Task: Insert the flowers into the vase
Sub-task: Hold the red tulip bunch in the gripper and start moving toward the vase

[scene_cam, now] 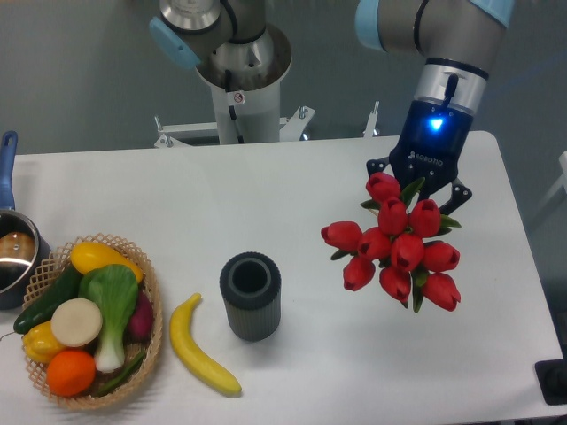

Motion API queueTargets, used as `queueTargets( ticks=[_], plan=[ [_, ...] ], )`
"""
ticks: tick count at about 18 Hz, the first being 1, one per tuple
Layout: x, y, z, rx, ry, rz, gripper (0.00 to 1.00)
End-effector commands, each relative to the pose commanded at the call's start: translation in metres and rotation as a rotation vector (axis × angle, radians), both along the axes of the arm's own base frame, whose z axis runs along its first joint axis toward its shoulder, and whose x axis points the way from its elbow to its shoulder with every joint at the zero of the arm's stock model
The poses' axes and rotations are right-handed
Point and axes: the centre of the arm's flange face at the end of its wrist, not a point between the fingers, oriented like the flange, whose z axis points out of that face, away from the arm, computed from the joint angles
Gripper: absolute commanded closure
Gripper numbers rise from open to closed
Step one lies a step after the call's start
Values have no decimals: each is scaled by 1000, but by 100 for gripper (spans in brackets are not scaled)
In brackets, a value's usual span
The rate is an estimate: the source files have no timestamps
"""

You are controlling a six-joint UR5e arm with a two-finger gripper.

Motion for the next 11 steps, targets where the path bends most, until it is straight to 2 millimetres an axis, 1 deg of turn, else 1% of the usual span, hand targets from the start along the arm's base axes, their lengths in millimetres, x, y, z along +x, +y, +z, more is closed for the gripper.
queueTargets(
  ticks=[1,2,4,11],
  plan=[
    [2,0,-6,-5,-5,-5,78],
    [3,1,-7,-7,-6,-6,78],
    [1,2,2,0,5,-2,78],
    [2,6,0,0,1,-12,78]
  ],
)
